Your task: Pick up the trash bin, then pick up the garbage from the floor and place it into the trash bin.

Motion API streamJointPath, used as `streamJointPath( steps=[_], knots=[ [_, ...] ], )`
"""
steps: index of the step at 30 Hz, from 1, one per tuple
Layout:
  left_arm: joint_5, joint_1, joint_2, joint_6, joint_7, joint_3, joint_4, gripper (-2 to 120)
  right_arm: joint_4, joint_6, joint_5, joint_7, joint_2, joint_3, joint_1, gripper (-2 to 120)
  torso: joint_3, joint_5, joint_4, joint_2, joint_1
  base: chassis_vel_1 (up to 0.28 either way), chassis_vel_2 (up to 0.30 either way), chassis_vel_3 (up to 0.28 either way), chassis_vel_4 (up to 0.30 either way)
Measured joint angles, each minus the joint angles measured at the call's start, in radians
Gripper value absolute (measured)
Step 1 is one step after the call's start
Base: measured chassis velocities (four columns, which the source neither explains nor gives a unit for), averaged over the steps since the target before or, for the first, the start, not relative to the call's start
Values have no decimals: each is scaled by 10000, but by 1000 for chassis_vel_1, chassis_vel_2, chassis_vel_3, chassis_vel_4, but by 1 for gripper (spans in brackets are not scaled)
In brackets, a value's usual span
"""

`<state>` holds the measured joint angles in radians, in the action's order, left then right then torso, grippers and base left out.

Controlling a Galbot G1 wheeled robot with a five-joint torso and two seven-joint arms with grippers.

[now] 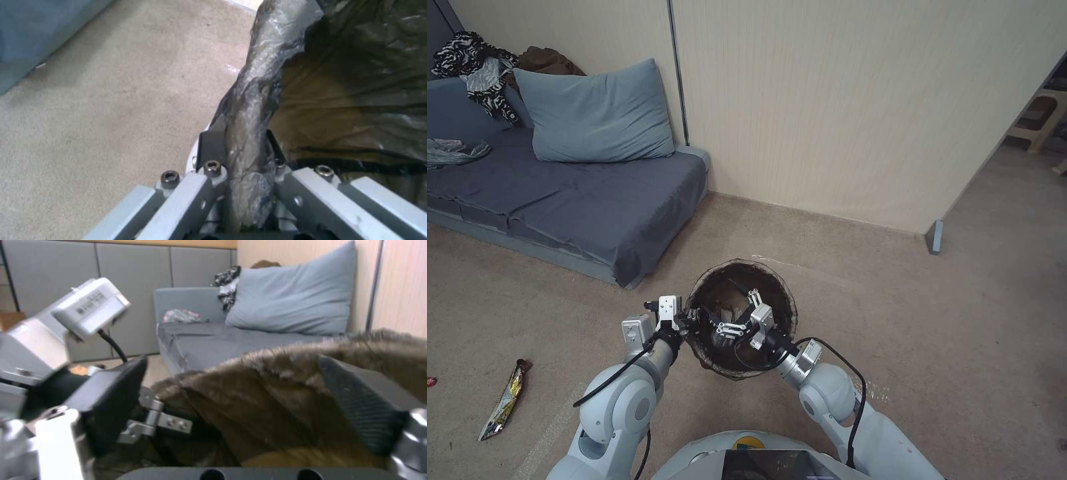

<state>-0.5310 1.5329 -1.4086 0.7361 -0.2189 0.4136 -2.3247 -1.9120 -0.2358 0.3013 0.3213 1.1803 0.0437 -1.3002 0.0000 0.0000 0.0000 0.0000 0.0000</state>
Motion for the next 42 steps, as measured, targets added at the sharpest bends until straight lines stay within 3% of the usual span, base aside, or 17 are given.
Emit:
streamJointPath(
  steps=[3,4,5,11,14,18,19,22,27,36,42],
  knots=[
    [0,0,0,0,0,0,0,2,-3,0,-4,2,-2,2,-2,89,0,0,0,0,0,0,0,0,0],
    [-10,-6,3,0,3,15,9,2,-57,-3,-41,34,-22,21,-21,99,0,0,0,0,0,0,0,0,0],
    [-12,-9,5,0,4,22,19,2,-78,-6,-60,51,-31,32,-29,100,0,0,0,0,0,0,0,0,0],
    [-12,-12,10,0,1,43,55,2,-190,-24,-151,131,-73,88,-64,100,0,0,0,0,0,0,0,0,0],
    [81,-36,4,-7,-1,57,165,2,-989,-94,-383,336,-241,464,-115,100,0,1,0,0,0,0,0,0,0],
    [670,-42,32,-8,18,490,196,2,-2884,-106,-590,-323,72,2058,-439,100,0,-1,0,0,0,0,0,0,0],
    [670,-42,32,-8,18,490,196,2,-2884,-106,-590,-323,72,2058,-439,100,0,-1,0,0,0,0,0,0,0],
    [1432,-18,180,-7,111,1037,88,2,-3788,93,-1099,-1867,601,3411,-1318,100,0,-1,0,0,0,0,0,0,0],
    [1754,23,258,-72,160,1397,-22,2,-3573,-185,-1469,-2995,1244,4407,-2370,100,0,1,-1,0,0,0,0,0,0],
    [1868,63,182,-449,137,1588,165,2,-2167,-1336,-1899,-2994,1770,4724,-3190,100,0,0,0,0,0,0,0,0,0],
    [1843,31,166,-453,122,1543,165,2,-1895,-1440,-1927,-2959,1857,4620,-3220,100,0,0,0,0,0,0,0,0,0]
  ],
)
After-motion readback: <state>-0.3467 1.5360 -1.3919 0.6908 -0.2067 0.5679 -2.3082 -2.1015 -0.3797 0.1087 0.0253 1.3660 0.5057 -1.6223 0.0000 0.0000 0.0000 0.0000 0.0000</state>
